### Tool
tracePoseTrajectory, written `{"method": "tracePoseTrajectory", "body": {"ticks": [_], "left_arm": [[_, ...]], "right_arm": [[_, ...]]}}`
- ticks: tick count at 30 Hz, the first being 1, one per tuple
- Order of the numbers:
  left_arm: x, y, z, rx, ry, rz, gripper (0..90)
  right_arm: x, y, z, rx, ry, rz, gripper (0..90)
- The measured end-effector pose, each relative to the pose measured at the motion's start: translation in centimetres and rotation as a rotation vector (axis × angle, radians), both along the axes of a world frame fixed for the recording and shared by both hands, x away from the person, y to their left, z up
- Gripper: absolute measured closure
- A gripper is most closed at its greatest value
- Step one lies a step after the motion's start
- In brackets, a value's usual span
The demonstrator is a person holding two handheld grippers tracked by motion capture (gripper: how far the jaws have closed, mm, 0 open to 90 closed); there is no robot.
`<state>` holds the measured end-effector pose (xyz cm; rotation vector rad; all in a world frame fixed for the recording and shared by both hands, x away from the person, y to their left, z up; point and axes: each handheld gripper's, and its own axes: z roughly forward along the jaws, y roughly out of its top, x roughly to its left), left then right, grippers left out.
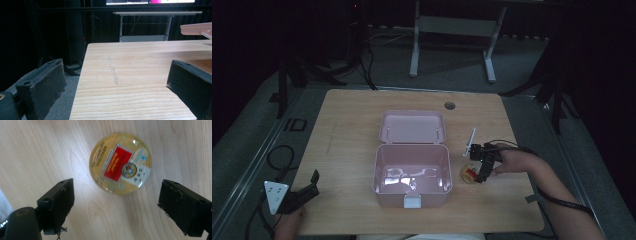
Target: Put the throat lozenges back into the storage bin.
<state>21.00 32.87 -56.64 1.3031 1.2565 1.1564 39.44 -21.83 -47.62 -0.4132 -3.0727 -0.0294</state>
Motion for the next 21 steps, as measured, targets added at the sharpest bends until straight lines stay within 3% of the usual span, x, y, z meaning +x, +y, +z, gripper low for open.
{"method": "tracePoseTrajectory", "body": {"ticks": [10,15,21], "left_arm": [[0.0,0.0,0.0,-0.003,0.0,-0.003,2.4],[0.0,0.0,0.0,-0.004,-0.001,-0.003,2.4],[0.0,0.1,0.0,-0.005,0.001,-0.005,2.4]], "right_arm": [[0.9,0.9,-1.8,0.003,0.026,0.004,13.0],[1.3,1.2,-3.4,-0.019,0.043,0.004,13.0],[1.3,1.5,-3.9,-0.038,0.06,0.024,19.6]]}}
